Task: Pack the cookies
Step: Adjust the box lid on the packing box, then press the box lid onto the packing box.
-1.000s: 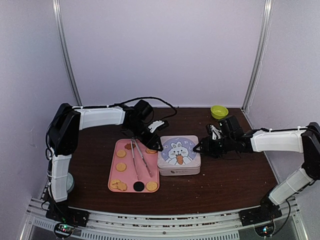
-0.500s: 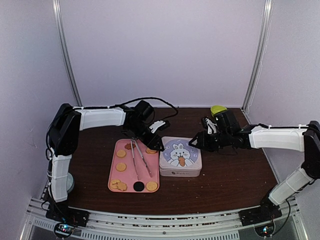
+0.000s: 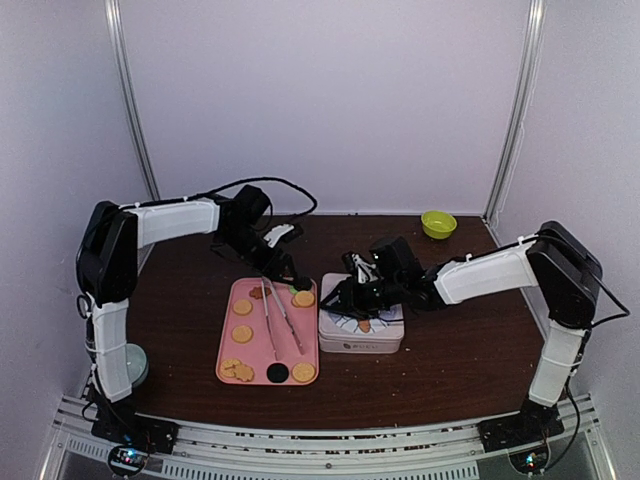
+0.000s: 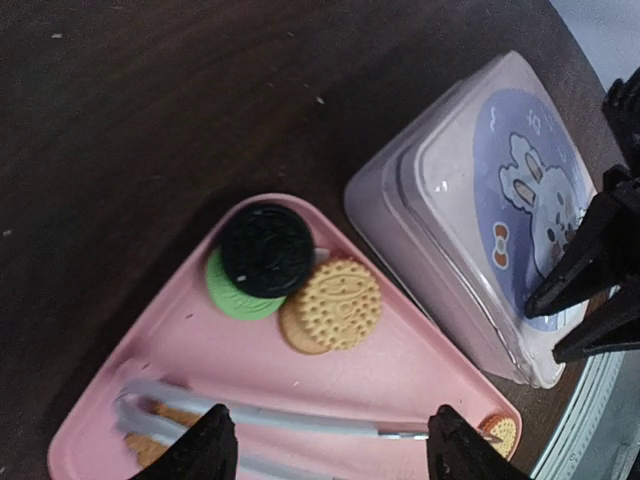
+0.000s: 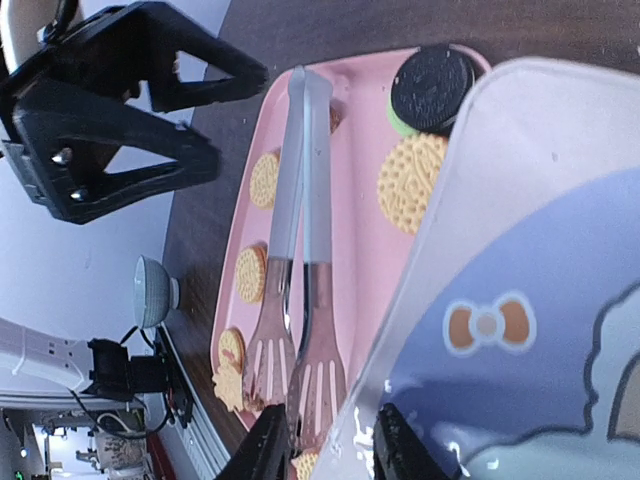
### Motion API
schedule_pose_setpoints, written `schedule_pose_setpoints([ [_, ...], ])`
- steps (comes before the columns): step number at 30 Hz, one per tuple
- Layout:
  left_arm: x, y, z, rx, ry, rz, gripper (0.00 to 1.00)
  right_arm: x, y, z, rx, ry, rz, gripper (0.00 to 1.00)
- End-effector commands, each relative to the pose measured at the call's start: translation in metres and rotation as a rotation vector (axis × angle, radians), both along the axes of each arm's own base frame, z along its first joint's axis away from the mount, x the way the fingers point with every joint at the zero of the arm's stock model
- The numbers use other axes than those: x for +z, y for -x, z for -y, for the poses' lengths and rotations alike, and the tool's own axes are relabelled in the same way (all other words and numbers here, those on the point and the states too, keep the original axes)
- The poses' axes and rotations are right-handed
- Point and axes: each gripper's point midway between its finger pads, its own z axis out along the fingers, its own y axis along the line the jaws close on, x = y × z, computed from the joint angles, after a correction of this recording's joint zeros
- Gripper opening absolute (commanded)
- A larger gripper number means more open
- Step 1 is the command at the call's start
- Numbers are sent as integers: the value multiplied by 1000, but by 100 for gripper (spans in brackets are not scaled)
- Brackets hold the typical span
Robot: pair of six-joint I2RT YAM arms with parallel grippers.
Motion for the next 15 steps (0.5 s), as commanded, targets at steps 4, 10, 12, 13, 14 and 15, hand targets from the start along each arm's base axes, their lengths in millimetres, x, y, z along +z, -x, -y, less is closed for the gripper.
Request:
schedule_pose_setpoints([
  [4, 71, -12, -50, 36, 82, 76, 69, -26, 4, -28, 33, 20, -66, 30],
  [10, 69, -10, -69, 55, 78, 74, 69, -21, 5, -28, 55, 96, -42, 30],
  [12, 73, -9, -72, 55, 79, 80, 70, -11, 3, -24, 57, 92, -34, 30],
  [13, 76, -8, -75, 54, 80, 85, 71, -2, 3, -25, 61, 73, -24, 30],
  [14, 80, -8, -78, 55, 82, 91, 72, 13, 2, -28, 73, 45, -2, 31],
  [15, 84, -8, -81, 56, 84, 99, 76, 29, 2, -31, 87, 19, 22, 33],
])
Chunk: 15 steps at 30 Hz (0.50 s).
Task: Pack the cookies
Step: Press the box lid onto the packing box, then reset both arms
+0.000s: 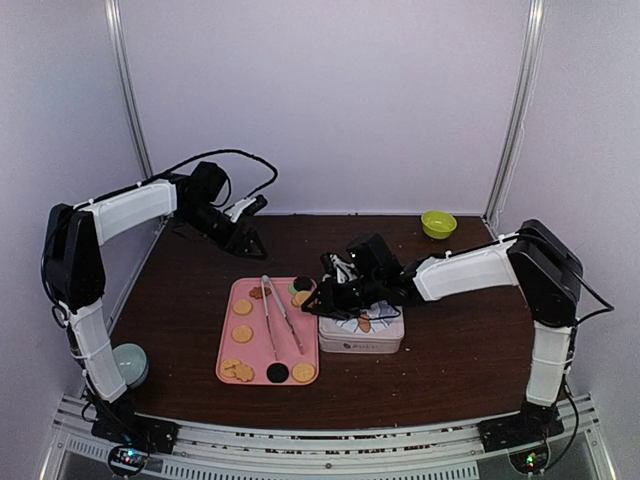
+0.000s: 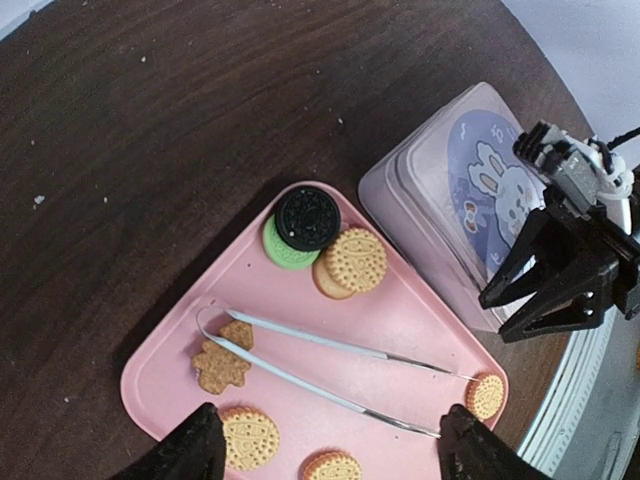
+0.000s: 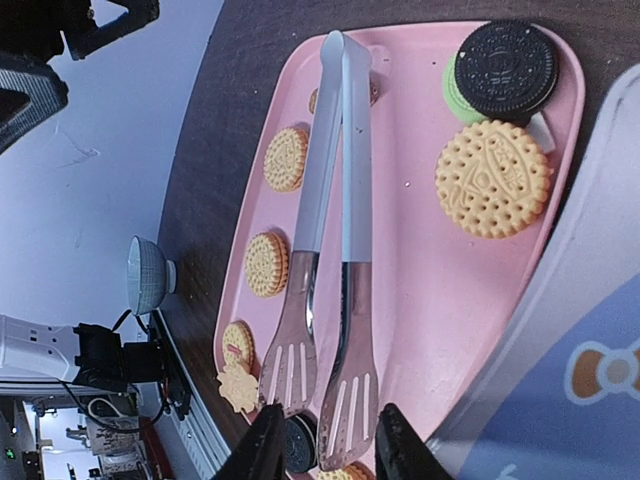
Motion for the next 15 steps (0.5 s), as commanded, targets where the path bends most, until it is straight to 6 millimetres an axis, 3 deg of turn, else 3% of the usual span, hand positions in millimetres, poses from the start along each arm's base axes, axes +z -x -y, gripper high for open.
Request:
schedule_pose_setpoints([
  [1, 22, 6, -15, -18, 19, 36, 79, 43, 1, 6, 36, -19, 43, 36],
  [5, 35, 2, -35, 15, 17, 66, 90, 97, 6, -5, 99, -139, 93, 43],
  [6, 36, 0, -40, 24, 17, 71, 96, 105, 7, -6, 108, -159, 98, 44],
  [8, 39, -3, -52, 45, 13, 75, 98, 111, 8, -5, 113, -179, 103, 45],
  [11, 41, -5, -68, 79, 13, 76, 98, 98, 5, 3, 93, -160, 84, 45],
  [15, 43, -6, -87, 115, -3, 92, 98, 53, 0, 10, 62, -100, 29, 44],
])
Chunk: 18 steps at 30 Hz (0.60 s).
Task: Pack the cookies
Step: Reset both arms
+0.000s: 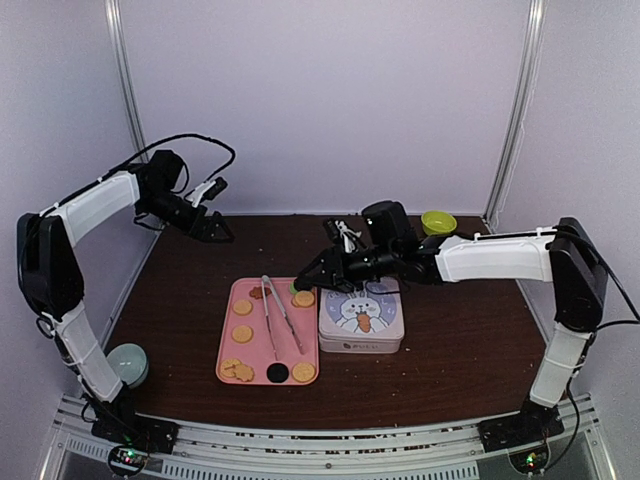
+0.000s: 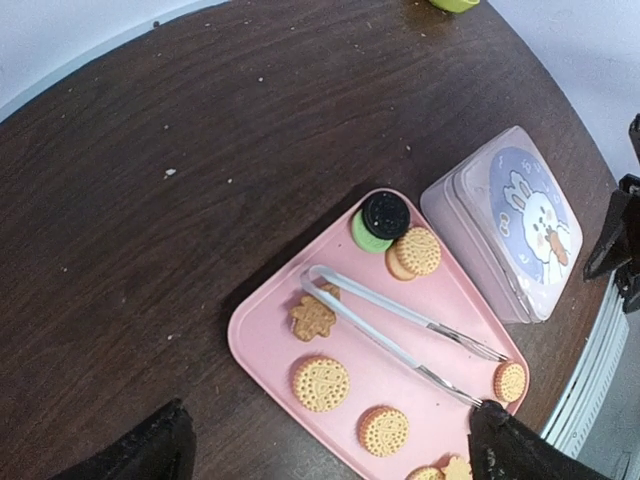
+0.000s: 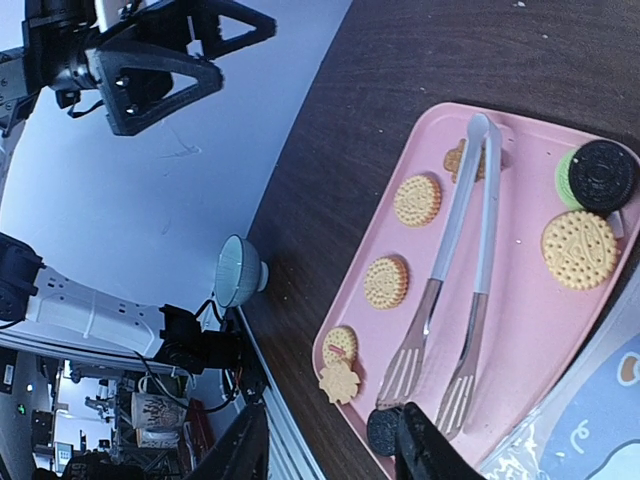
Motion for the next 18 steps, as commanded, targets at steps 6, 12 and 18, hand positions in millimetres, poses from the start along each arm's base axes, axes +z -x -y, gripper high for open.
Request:
schedule_pose_setpoints([
  [6, -4, 8, -37, 41, -74, 30, 98, -116, 0, 4, -26, 189, -147, 40],
  [12, -24, 8, -56, 69, -143, 32, 98, -122, 0, 0, -20, 247, -128, 40],
  [18, -34, 3, -63, 94, -149, 21, 98, -59, -6, -5, -10, 184, -29, 46],
])
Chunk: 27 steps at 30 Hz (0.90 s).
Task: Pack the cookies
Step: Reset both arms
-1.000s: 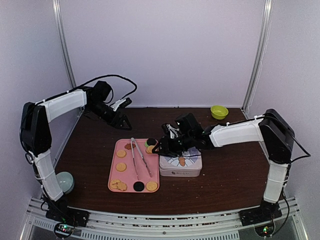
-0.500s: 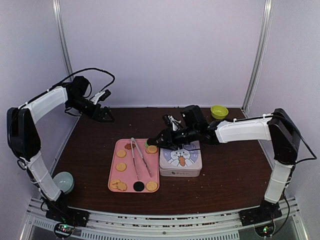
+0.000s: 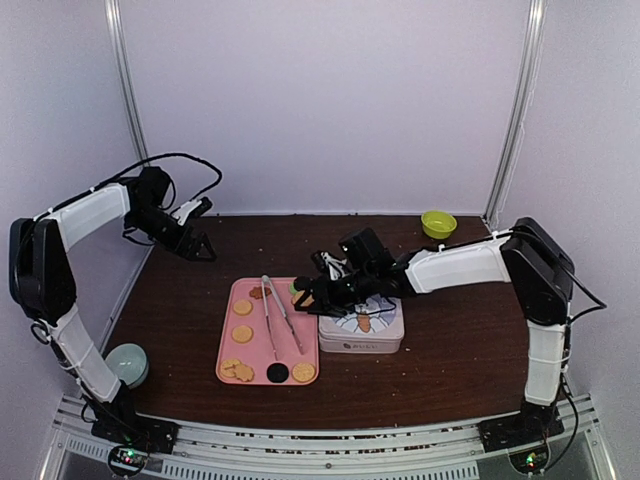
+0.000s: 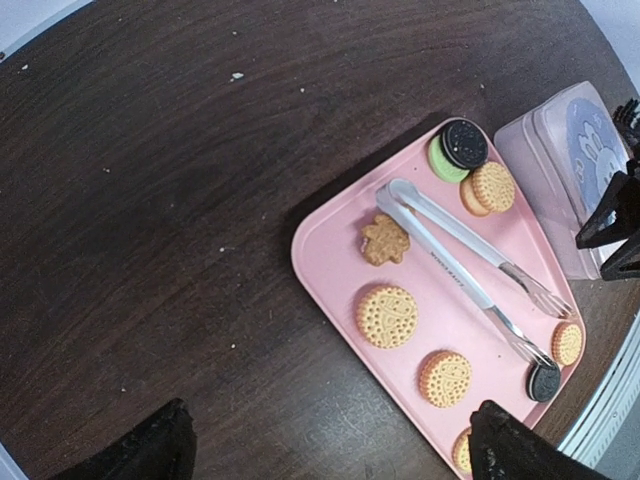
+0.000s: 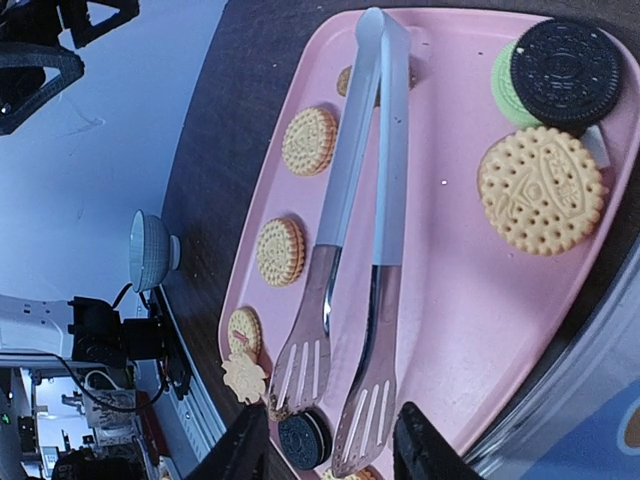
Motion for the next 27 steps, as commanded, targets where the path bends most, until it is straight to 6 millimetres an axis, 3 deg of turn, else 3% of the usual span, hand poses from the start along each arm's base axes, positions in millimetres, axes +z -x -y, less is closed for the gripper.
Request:
schedule_pose_setpoints([
  [1, 5, -13, -11, 20, -21, 72, 98, 53, -6, 7, -15, -6, 94, 49],
  [3, 5, -19, -19, 46, -46, 101, 98, 87, -10, 12, -27, -23, 171, 68],
  [6, 3, -28, -37, 93, -90, 166, 98, 127, -22, 39, -109, 12, 313, 99],
  [9, -6, -37, -58, 164, -123, 251, 98, 143, -42, 93, -273, 147, 442, 100],
  [13, -17, -49, -80, 242, -180, 435, 98, 159, -62, 195, -592, 395, 630, 100],
  [19, -8, -60, -112, 427, -227, 703, 98, 149, -59, 318, -914, 725, 833, 100],
  [22, -9, -59, -128, 525, -178, 746, 98, 139, -49, 360, -1036, 877, 887, 100],
  [27, -4, -46, -141, 600, -141, 833, 98, 128, -30, 419, -1266, 920, 900, 100],
])
